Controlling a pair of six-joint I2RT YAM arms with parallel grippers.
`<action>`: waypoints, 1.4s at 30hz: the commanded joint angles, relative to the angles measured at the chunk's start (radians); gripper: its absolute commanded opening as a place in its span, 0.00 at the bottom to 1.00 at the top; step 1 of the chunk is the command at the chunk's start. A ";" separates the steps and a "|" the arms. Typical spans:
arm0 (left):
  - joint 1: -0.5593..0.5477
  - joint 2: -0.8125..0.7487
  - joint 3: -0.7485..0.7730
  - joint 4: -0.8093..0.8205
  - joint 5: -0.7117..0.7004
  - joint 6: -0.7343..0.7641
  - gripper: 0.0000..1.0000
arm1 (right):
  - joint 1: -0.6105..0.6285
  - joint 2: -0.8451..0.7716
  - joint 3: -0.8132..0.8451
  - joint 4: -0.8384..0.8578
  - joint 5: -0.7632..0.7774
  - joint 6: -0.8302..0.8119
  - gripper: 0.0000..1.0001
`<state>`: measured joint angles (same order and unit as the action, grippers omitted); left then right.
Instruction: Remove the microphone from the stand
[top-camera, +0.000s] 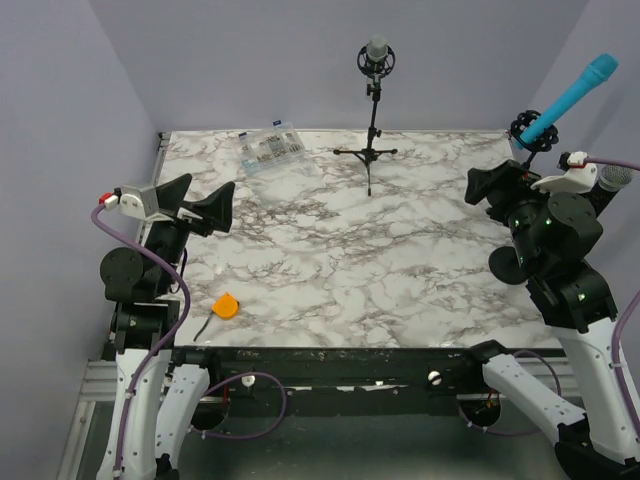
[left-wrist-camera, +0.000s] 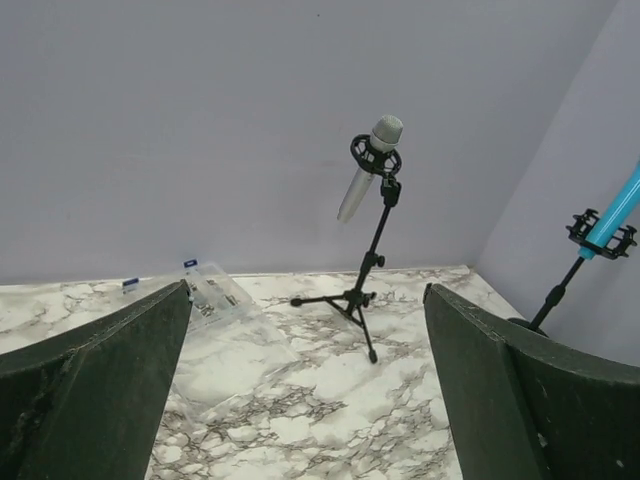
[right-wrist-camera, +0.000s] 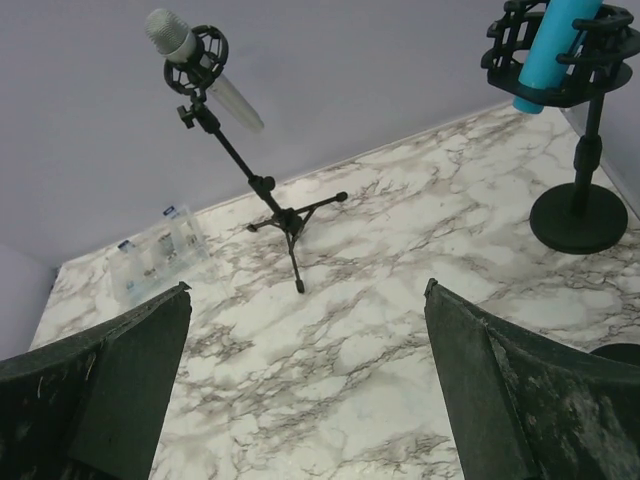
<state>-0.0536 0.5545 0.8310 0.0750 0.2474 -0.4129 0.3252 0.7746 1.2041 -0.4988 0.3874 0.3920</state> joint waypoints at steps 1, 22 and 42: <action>0.001 0.011 0.023 0.028 0.041 -0.020 0.98 | -0.006 -0.004 -0.014 0.000 -0.054 0.003 1.00; 0.000 0.146 -0.005 0.140 0.138 -0.140 0.99 | -0.006 0.133 -0.119 0.127 -0.417 0.169 1.00; -0.069 0.354 0.203 0.074 0.234 0.046 0.99 | -0.005 0.562 0.056 0.469 -0.328 -0.048 1.00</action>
<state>-0.1200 0.9150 1.0710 0.1566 0.3748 -0.4572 0.3252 1.2549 1.1351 -0.1745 0.0265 0.4145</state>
